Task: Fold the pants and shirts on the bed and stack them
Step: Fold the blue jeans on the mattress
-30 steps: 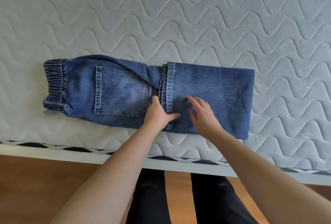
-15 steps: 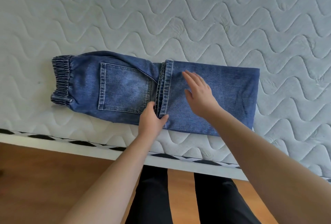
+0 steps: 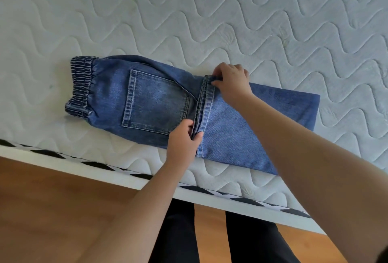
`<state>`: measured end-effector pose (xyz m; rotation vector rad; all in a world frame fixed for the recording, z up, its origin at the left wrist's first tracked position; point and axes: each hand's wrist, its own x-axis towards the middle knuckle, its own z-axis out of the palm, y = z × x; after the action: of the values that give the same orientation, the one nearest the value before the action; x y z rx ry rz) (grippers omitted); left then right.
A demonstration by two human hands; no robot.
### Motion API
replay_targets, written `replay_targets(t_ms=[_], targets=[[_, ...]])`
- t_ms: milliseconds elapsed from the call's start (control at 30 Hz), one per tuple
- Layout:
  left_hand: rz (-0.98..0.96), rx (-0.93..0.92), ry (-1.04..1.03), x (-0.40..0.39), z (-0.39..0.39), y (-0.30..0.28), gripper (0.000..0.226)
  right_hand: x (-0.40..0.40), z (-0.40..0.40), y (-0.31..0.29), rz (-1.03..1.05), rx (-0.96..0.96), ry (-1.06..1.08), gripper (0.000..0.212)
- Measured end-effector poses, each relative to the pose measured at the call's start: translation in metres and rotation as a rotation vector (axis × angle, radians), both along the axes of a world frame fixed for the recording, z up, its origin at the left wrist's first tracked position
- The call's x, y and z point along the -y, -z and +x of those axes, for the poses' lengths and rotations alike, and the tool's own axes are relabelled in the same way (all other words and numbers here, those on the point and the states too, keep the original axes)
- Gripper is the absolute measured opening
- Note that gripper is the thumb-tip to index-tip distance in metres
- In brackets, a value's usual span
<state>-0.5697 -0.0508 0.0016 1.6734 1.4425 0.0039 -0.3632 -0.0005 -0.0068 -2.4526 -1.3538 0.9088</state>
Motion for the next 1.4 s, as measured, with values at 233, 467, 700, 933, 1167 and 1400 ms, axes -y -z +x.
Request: replay_targets(t_ms=[233,467,700,933,1167,1400], targets=[[0.391,-0.128,0.141,0.001,-0.002,-0.004,0.047,0.027,-0.014,0.005,0.169,0.114,-0.048,0.048],[0.579,0.113,0.399,0.010,0.011,0.013,0.037,0.091,-0.039,0.017,0.144,0.228,-0.041,0.057],[0.599,-0.314,0.737,0.007,0.017,0.041,0.064,0.100,-0.019,0.038,-0.028,0.163,-0.265,0.065],[0.706,-0.345,0.775,0.009,0.012,0.059,0.070,0.158,0.025,0.036,-0.080,0.329,-0.296,0.068],[0.666,-0.458,0.798,0.014,0.020,0.054,0.072,0.228,0.074,0.033,-0.193,0.351,0.066,0.080],[0.785,-0.237,1.000,0.033,0.073,0.024,0.056,0.247,0.072,0.036,-0.097,0.194,0.275,0.076]])
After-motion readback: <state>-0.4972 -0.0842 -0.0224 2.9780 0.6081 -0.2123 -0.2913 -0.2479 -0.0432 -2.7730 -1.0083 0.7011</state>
